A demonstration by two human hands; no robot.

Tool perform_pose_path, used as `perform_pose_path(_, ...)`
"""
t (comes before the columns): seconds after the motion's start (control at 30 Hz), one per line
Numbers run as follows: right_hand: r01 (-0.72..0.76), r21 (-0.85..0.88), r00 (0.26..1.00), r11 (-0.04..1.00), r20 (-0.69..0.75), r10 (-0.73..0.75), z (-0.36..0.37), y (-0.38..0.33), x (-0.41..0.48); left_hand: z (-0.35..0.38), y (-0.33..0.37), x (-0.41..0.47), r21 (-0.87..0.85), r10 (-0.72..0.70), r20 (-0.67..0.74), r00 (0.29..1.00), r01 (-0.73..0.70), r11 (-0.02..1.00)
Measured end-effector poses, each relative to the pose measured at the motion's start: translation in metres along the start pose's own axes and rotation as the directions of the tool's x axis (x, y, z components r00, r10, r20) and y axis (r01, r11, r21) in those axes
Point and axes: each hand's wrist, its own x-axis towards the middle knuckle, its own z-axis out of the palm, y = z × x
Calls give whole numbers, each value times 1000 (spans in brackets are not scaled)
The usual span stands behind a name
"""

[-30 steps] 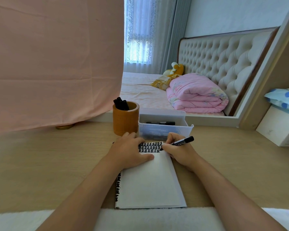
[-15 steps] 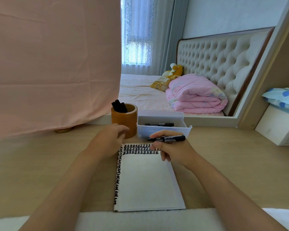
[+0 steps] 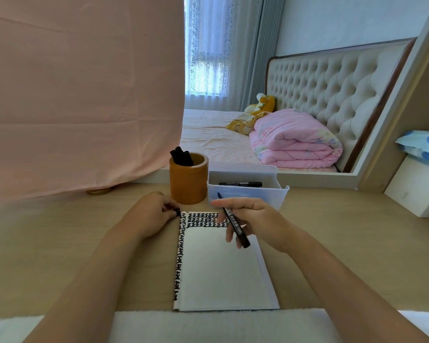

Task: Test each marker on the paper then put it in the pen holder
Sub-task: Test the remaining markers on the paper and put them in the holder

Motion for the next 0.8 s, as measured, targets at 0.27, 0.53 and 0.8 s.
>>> perform_pose_path(0.27, 3, -405, 945, 914, -299, -135, -1, 9, 7, -7, 34, -5, -288, 112, -141, 984, -149, 946)
perform_pose_path(0.53, -78, -627, 860, 775, -436, -266, -4, 12, 5, 2, 46, -6, -321, 199, -104, 975, -222, 921)
perform_pose_path(0.8, -38, -686, 878, 726, -370, -304, -2, 14, 6, 4, 54, -8, -305, 256, -65, 964, -263, 915)
